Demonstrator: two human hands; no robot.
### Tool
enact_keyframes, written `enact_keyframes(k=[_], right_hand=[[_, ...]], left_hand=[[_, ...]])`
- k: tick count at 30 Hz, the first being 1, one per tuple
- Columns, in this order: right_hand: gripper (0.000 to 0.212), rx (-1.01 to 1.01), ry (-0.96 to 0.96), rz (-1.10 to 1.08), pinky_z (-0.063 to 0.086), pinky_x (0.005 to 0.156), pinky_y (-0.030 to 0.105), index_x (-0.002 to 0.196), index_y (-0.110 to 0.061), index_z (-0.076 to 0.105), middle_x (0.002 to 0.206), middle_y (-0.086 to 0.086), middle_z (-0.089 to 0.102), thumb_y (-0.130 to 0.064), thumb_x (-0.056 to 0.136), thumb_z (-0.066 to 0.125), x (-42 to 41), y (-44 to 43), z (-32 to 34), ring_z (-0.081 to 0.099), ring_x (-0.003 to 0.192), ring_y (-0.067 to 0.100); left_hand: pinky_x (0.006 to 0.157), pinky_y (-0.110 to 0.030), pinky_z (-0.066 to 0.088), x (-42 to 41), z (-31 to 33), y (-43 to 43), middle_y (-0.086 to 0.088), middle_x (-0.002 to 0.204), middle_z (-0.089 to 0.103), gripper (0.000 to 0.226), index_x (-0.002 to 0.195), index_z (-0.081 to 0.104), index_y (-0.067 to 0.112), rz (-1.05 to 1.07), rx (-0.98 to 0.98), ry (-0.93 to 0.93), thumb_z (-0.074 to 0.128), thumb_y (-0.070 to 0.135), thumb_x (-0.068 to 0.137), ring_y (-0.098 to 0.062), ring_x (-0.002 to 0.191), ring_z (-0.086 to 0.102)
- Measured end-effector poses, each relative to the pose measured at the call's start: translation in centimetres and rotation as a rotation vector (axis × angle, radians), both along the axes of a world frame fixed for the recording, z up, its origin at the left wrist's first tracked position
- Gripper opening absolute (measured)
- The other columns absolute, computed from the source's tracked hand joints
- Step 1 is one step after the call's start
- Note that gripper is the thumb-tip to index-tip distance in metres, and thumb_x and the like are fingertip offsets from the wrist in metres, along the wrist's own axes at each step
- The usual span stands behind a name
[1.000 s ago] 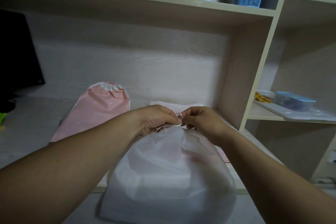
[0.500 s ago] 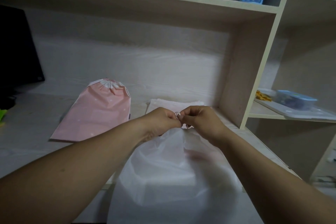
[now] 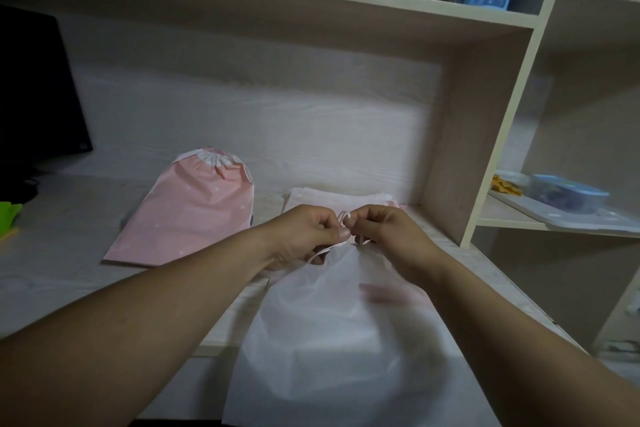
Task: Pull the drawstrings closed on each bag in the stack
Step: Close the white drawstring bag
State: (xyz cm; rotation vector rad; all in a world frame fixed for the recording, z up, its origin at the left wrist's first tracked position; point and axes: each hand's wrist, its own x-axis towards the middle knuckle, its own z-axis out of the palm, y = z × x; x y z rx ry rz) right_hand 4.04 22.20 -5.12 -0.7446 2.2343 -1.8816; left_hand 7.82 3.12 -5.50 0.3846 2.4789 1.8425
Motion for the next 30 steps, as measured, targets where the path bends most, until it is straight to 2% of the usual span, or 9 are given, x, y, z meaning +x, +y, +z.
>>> enact_keyframes(k=[5, 8, 10, 13, 14, 18, 22, 27, 30], right_hand=[[0.013, -0.009, -0.043, -0.002, 0.043, 0.069, 0.029, 0.085, -0.013, 0.07, 0.079, 0.005, 0.062, -0.016, 0.097, 0.07, 0.2, 0.1, -0.2, 0.053, 0.073, 0.016], [0.019, 0.001, -0.046, -0.029, 0.042, 0.073, 0.032, 0.079, -0.018, 0.07, 0.08, 0.004, 0.064, -0.017, 0.098, 0.07, 0.1, 0.8, -0.5, 0.053, 0.077, 0.019], [0.017, 0.04, -0.045, -0.06, 0.042, 0.076, 0.033, 0.08, -0.019, 0.07, 0.083, 0.003, 0.067, -0.018, 0.097, 0.07, -0.1, 1.1, -0.7, 0.055, 0.079, 0.02], [0.008, 0.061, -0.069, -0.084, 0.044, 0.079, 0.034, 0.079, -0.022, 0.069, 0.087, 0.004, 0.071, -0.022, 0.087, 0.072, -0.1, 1.1, -0.8, 0.059, 0.082, 0.02], [0.005, 0.072, -0.072, -0.088, 0.044, 0.079, 0.035, 0.078, -0.022, 0.069, 0.089, 0.005, 0.072, -0.024, 0.082, 0.07, 0.0, 1.1, -0.8, 0.059, 0.082, 0.021], [0.014, 0.061, -0.082, -0.126, 0.043, 0.066, 0.029, 0.075, -0.023, 0.066, 0.082, 0.004, 0.068, -0.017, 0.089, 0.067, 0.0, 1.4, -1.0, 0.057, 0.071, 0.019], [0.011, 0.103, -0.047, -0.116, 0.043, 0.074, 0.034, 0.077, -0.025, 0.068, 0.086, 0.0, 0.07, -0.028, 0.088, 0.068, 0.1, 1.5, -1.5, 0.058, 0.078, 0.02], [0.031, 0.389, 0.129, -0.118, 0.045, 0.067, 0.022, 0.1, -0.014, 0.072, 0.088, -0.002, 0.072, -0.044, 0.1, 0.063, 0.4, 2.3, -1.0, 0.057, 0.073, 0.007], [0.027, 0.402, 0.153, -0.166, 0.043, 0.054, 0.015, 0.095, -0.007, 0.073, 0.077, 0.0, 0.067, -0.032, 0.1, 0.064, 0.1, 2.6, -1.1, 0.053, 0.059, 0.006]], left_hand=[[0.049, -0.021, 0.045, 0.2, -0.3, -0.5, -0.004, 0.069, 0.054, 0.016, 0.092, 0.057, 0.011, -0.018, 0.063, -0.079, 0.058, 0.019, 0.105, -0.01, 0.052, 0.047], [0.051, -0.024, 0.039, 0.0, -0.8, -1.2, -0.007, 0.073, 0.053, 0.015, 0.093, 0.056, 0.011, 0.056, 0.066, -0.096, 0.055, 0.018, 0.106, -0.012, 0.053, 0.047], [0.055, -0.028, 0.04, -0.2, -0.9, -1.7, -0.007, 0.076, 0.056, 0.018, 0.092, 0.057, 0.011, 0.126, -0.093, -0.057, 0.054, 0.022, 0.106, -0.016, 0.06, 0.049], [0.065, -0.03, 0.04, -0.8, -1.3, -2.6, 0.003, 0.08, 0.06, 0.023, 0.095, 0.059, 0.013, 0.205, -0.554, 0.12, 0.052, 0.032, 0.106, -0.015, 0.071, 0.051], [0.068, -0.031, 0.04, -0.9, -1.5, -2.8, 0.002, 0.083, 0.062, 0.024, 0.096, 0.059, 0.013, 0.219, -0.606, 0.143, 0.051, 0.033, 0.106, -0.015, 0.075, 0.052], [0.071, -0.033, 0.041, -0.9, -2.0, -3.0, -0.013, 0.096, 0.068, 0.028, 0.096, 0.06, 0.008, 0.274, -0.556, 0.161, 0.053, 0.033, 0.105, -0.018, 0.079, 0.053], [0.067, -0.033, 0.038, -0.8, -2.5, -2.9, -0.004, 0.08, 0.06, 0.028, 0.09, 0.058, 0.009, 0.303, -0.5, 0.162, 0.055, 0.033, 0.104, -0.018, 0.074, 0.049], [0.068, -0.029, 0.038, -0.5, -1.8, -2.1, 0.001, 0.083, 0.06, 0.031, 0.098, 0.061, 0.006, 0.362, -0.309, 0.118, 0.052, 0.035, 0.105, -0.018, 0.079, 0.053], [0.086, -0.032, 0.04, 0.4, -0.4, -1.3, 0.003, 0.107, 0.067, 0.059, 0.112, 0.063, 0.013, 0.323, -0.249, 0.04, 0.042, 0.066, 0.1, -0.017, 0.102, 0.061]])
